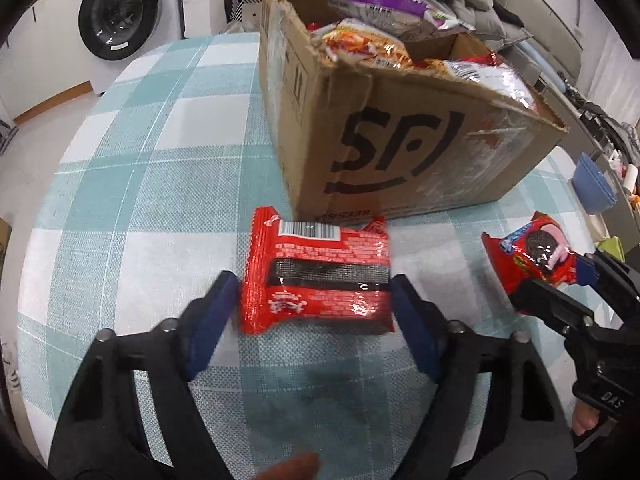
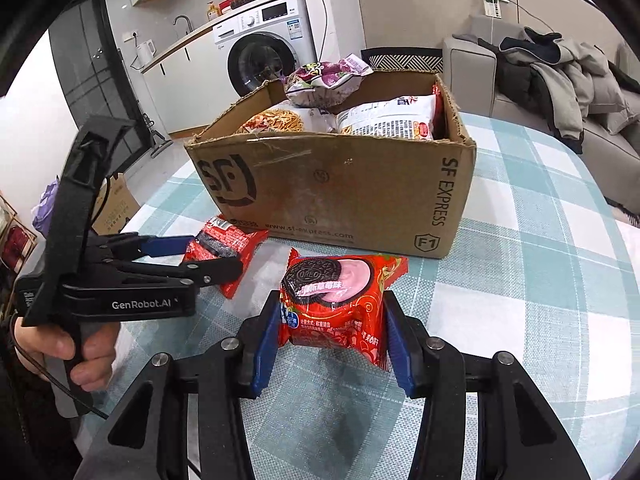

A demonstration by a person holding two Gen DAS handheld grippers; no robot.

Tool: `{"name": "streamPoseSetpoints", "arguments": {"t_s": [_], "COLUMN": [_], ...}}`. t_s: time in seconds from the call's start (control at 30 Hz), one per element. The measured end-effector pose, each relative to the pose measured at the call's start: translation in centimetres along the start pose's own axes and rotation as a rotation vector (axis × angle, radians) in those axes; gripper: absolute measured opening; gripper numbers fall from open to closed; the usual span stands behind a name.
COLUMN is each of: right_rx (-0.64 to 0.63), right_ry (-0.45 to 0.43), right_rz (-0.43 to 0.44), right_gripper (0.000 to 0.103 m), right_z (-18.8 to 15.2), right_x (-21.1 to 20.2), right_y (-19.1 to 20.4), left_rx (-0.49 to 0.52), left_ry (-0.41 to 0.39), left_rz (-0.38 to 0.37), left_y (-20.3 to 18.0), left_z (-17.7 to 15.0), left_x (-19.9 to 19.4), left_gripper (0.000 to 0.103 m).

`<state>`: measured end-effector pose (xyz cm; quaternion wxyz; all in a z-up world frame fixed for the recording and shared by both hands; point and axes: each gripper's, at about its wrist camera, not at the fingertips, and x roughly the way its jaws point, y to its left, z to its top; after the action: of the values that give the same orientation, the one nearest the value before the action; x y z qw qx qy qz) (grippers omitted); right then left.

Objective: Organize snacks
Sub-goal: 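Close the right gripper on the red cookie pack while the left gripper grasps the red wafer pack, then carry the red wafer pack and red cookie pack with both grippers over the box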

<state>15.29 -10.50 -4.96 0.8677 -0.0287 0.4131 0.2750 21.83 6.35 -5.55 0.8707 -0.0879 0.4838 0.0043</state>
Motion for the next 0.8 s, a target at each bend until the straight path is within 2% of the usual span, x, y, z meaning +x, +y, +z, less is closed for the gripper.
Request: {"name": "streamPoseSetpoints", "arguments": {"t_s": [0.1, 0.2, 0.4, 0.8], "right_rx": [0.007, 0.007, 0.003, 0.001], "right_ry": [-0.006, -0.008, -0.024, -0.093], "right_rz": [0.002, 0.006, 0.008, 0.008], "right_gripper": [0.048, 0.048, 0.048, 0.048], "right_z": [-0.1, -0.1, -0.2, -0.1], "right_x": [-0.3, -0.5, -1.2, -3.9], "right_y": [0.0, -0.1, -0.2, -0.3], "left_rx": [0.02, 0.027, 0.034, 0.016], "left_ry": [0.001, -0.013, -0.045, -0.143], "left_rz": [-0.023, -0.054, -0.062, -0.063], "left_y": [-0.1, -0.1, -0.2, 0.5], "left_z": [-0.2, -0.5, -1.0, -2.4], "left_x": [-0.2, -0.5, -2.0, -7.6], "left_gripper": [0.042, 0.042, 0.042, 0.042]}}
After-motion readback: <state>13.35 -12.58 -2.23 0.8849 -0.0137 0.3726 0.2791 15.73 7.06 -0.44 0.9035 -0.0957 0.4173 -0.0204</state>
